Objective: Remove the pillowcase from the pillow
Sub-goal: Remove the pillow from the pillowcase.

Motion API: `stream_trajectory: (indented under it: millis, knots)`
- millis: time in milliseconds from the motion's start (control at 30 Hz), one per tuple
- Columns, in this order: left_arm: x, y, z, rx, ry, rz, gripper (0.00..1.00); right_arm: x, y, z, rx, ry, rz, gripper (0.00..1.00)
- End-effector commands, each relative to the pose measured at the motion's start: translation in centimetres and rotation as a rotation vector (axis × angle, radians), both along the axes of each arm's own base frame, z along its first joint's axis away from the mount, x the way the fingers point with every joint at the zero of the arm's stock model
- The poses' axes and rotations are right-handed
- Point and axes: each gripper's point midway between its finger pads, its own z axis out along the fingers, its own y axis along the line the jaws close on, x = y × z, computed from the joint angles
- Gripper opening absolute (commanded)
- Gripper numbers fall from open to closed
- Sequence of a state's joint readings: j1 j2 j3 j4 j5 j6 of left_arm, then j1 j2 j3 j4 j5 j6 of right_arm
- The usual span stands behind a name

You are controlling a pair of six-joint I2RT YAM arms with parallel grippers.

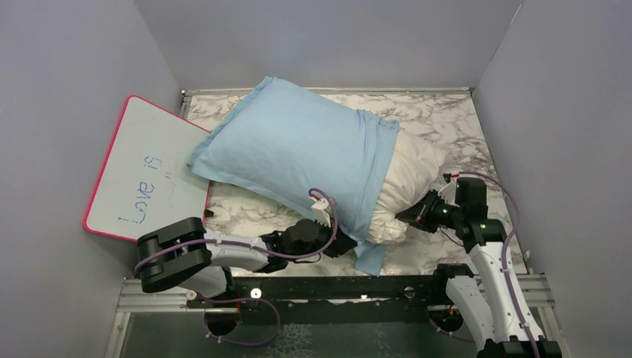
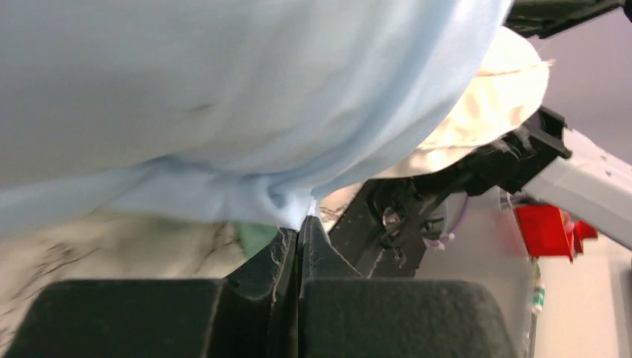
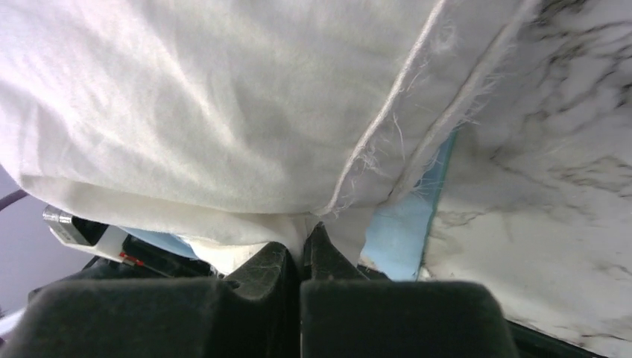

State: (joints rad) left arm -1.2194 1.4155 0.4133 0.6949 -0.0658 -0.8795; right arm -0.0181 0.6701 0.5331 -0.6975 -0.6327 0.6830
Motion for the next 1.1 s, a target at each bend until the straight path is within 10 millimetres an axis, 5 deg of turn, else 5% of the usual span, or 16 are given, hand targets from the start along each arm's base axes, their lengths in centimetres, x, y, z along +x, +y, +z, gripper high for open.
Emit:
stream_trajectory:
  millis: [0,167,300,467,600,867,967,1067]
  knots:
    - [2.5,3.9,-0.9,0.025,0.012,0.161,0.00,2.2,-3.9,0.9,-0.217,-0.059,-0.160,0.00]
    - [5.1,11.3,-4.5,0.317,-0.003,0.401,0.00,3.6,-6.3,2.7,-0.322,-0.114,-0.259,0.00]
    - [5.9,15.6,-4.3,0.448,-0.046,0.512,0.00,4.4,-6.0,2.5,-0.312,-0.091,-0.245,0.01]
    - [4.9,12.7,-2.2,0.256,-0.070,0.385,0.00,4.1,-3.9,1.8,-0.224,-0.080,-0.145,0.04]
    - [4.0,10.0,-1.6,0.205,-0.056,0.275,0.00,2.7,-2.9,1.6,-0.183,-0.104,-0.083,0.16]
    - [4.0,7.6,-2.3,0.244,-0.042,0.204,0.00,-2.4,-0.6,-0.1,-0.061,0.002,0.022,0.87]
    - [4.0,7.3,-2.0,0.240,-0.050,0.196,0.00,-3.9,1.0,1.1,0.030,-0.044,0.102,1.00]
    - [4.0,7.3,-1.9,0.238,-0.051,0.193,0.00,-5.3,2.8,2.9,0.167,-0.124,0.197,1.00]
